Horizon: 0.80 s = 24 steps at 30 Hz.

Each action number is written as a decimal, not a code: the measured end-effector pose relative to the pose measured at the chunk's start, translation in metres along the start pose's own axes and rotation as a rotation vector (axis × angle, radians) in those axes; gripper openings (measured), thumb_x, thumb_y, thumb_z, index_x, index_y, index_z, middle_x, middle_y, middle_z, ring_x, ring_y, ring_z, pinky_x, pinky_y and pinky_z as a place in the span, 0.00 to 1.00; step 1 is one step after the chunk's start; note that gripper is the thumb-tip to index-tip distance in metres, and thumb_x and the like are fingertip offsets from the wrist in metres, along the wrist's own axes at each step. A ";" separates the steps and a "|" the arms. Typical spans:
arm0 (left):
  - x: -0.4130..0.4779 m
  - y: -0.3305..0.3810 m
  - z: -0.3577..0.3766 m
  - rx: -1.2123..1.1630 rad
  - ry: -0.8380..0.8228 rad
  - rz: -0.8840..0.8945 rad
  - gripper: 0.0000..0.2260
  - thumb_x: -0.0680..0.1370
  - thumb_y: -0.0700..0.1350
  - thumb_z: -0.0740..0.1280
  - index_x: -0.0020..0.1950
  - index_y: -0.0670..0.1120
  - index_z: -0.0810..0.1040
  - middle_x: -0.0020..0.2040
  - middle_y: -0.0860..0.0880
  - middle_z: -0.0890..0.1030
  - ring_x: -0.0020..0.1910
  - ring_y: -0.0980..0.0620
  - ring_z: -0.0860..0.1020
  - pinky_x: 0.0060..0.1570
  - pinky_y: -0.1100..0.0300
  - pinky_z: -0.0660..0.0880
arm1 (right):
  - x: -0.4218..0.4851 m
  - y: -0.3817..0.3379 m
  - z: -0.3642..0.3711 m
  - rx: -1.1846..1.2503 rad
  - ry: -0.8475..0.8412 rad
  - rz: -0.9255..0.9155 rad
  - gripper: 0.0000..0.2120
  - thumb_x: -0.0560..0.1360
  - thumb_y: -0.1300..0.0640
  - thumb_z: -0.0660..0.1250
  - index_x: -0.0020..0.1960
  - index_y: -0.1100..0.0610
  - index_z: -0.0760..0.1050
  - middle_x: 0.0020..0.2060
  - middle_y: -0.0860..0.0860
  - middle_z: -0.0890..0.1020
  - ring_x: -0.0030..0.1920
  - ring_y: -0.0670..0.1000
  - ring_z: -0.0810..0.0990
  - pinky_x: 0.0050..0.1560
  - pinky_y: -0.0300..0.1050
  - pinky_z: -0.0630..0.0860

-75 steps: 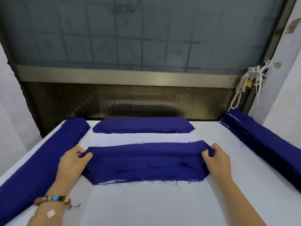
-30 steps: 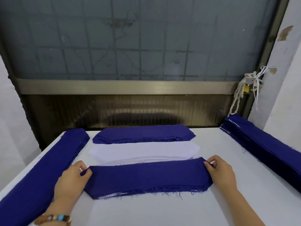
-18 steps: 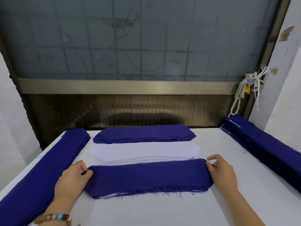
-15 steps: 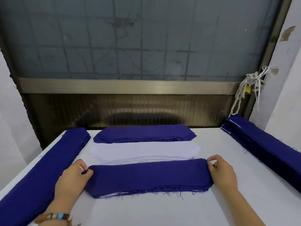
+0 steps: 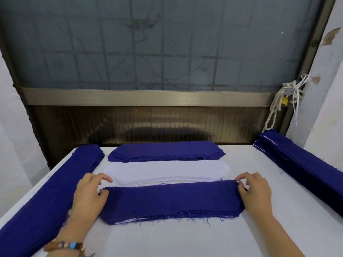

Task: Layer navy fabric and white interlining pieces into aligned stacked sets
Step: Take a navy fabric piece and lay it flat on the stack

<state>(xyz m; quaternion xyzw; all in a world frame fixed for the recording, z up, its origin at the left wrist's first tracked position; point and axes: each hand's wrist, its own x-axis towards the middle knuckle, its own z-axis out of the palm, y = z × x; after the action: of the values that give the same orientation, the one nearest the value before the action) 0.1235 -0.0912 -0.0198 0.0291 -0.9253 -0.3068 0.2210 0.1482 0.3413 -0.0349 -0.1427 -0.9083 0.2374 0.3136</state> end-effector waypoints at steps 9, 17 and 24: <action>-0.007 0.004 0.021 -0.123 -0.341 0.291 0.06 0.76 0.44 0.70 0.45 0.56 0.77 0.38 0.53 0.74 0.35 0.54 0.71 0.35 0.66 0.69 | -0.005 -0.010 0.002 0.208 -0.459 -0.329 0.09 0.77 0.57 0.67 0.41 0.45 0.75 0.34 0.46 0.75 0.37 0.46 0.71 0.39 0.37 0.69; 0.002 0.006 0.023 -0.111 -0.425 0.249 0.04 0.76 0.48 0.70 0.46 0.56 0.76 0.32 0.53 0.70 0.32 0.59 0.69 0.35 0.66 0.68 | 0.000 -0.022 0.001 -0.022 -0.503 -0.345 0.10 0.77 0.47 0.62 0.39 0.46 0.67 0.31 0.47 0.73 0.34 0.45 0.70 0.35 0.37 0.68; 0.031 0.026 0.019 0.030 -0.635 0.131 0.06 0.76 0.53 0.68 0.42 0.53 0.77 0.34 0.54 0.73 0.34 0.58 0.70 0.36 0.66 0.68 | 0.016 -0.031 0.006 -0.229 -0.660 -0.345 0.12 0.78 0.45 0.60 0.39 0.48 0.64 0.35 0.44 0.74 0.36 0.44 0.71 0.35 0.37 0.67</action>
<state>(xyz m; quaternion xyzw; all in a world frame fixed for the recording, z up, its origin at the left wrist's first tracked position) 0.0899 -0.0655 -0.0057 -0.1243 -0.9524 -0.2718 -0.0598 0.1287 0.3194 -0.0142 0.0624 -0.9916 0.1115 0.0220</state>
